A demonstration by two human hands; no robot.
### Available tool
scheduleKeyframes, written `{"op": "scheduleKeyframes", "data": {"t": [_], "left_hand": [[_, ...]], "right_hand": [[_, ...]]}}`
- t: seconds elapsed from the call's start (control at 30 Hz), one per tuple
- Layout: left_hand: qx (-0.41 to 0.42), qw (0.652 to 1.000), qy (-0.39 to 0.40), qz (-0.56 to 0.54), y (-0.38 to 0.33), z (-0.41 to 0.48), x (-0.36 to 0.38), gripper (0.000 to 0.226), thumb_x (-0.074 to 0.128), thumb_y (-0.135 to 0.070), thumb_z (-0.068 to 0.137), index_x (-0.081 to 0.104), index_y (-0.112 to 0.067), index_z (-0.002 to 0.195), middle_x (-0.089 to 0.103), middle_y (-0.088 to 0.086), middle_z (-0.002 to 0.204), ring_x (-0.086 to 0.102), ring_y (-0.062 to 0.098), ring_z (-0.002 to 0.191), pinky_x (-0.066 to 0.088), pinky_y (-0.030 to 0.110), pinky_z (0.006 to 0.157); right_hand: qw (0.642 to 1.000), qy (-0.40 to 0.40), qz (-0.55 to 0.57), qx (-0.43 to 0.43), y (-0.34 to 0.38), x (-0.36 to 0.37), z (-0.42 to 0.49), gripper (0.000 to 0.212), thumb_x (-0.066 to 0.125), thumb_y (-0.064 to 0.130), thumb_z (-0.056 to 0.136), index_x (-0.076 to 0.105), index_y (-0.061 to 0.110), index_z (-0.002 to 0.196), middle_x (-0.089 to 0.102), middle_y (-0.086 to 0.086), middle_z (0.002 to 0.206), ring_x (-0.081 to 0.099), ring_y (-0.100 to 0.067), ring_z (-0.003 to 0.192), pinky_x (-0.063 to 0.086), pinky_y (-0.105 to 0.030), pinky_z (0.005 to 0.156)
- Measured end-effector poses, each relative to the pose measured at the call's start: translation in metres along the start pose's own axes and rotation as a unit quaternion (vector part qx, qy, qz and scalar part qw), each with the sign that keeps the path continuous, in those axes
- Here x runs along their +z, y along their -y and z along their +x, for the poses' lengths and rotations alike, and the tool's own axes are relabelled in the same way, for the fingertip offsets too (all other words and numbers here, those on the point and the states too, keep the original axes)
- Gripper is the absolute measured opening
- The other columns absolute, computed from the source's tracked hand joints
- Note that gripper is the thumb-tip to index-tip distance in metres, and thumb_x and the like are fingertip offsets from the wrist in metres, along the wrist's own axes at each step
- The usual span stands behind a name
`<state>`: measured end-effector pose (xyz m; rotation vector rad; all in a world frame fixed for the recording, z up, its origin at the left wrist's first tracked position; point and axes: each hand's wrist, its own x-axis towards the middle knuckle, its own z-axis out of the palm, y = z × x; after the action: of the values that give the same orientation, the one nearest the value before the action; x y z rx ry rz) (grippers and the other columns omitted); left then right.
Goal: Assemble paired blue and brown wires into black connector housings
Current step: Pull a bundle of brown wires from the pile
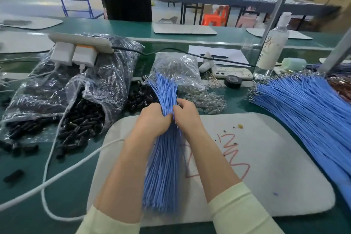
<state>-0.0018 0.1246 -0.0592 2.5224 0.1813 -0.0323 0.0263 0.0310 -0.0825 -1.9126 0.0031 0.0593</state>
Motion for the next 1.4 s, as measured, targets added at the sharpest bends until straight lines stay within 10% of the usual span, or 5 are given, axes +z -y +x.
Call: {"op": "scheduleKeyframes", "data": {"t": [0.23,0.47,0.83,1.03,1.4], "left_hand": [[0.136,0.981,-0.127,-0.059,-0.095,0.007,-0.017,0.032,0.051,-0.031,0.093,0.058,-0.007,0.113,0.062,0.006,0.105,0.056,0.023,0.095,0.043,0.031,0.081],[0.298,0.889,0.104,-0.331,-0.299,-0.031,0.081,0.015,0.058,-0.018,0.09,0.065,-0.006,0.095,0.061,0.004,0.079,0.056,0.016,0.074,0.048,0.026,0.075],[0.023,0.786,0.383,-0.485,-0.393,-0.073,0.215,0.025,0.046,-0.009,0.092,0.05,-0.014,0.068,0.052,-0.006,0.038,0.051,0.01,0.043,0.038,0.014,0.046],[-0.102,0.721,0.416,-0.545,-0.392,-0.064,0.228,0.025,0.052,-0.019,0.09,0.054,-0.011,0.113,0.051,0.005,0.104,0.049,0.02,0.105,0.037,0.033,0.087],[-0.106,0.701,0.441,-0.55,-0.389,-0.065,0.22,0.034,0.052,-0.021,0.09,0.048,-0.01,0.121,0.045,0.007,0.123,0.045,0.019,0.1,0.035,0.035,0.089]], "right_hand": [[0.995,-0.085,0.009,-0.049,0.013,-0.104,-0.014,0.021,0.048,0.008,0.092,0.063,0.013,0.106,0.071,-0.009,0.094,0.067,-0.02,0.087,0.053,-0.045,0.089],[0.897,-0.367,-0.242,-0.035,0.001,-0.285,-0.067,0.016,0.048,0.002,0.084,0.063,0.005,0.079,0.068,-0.021,0.087,0.054,-0.035,0.075,0.032,-0.036,0.065],[0.798,-0.415,-0.323,0.293,-0.096,-0.404,-0.114,0.032,0.055,0.024,0.091,0.058,0.011,0.12,0.06,-0.013,0.125,0.053,-0.03,0.12,0.043,-0.035,0.096],[0.791,-0.4,-0.349,0.305,-0.1,-0.414,-0.107,0.039,0.057,0.023,0.09,0.051,0.005,0.125,0.054,-0.017,0.129,0.049,-0.034,0.121,0.042,-0.037,0.095],[0.773,-0.442,-0.33,0.313,-0.095,-0.409,-0.096,0.035,0.056,0.023,0.091,0.052,0.005,0.121,0.057,-0.014,0.126,0.051,-0.033,0.118,0.04,-0.042,0.096]]}}
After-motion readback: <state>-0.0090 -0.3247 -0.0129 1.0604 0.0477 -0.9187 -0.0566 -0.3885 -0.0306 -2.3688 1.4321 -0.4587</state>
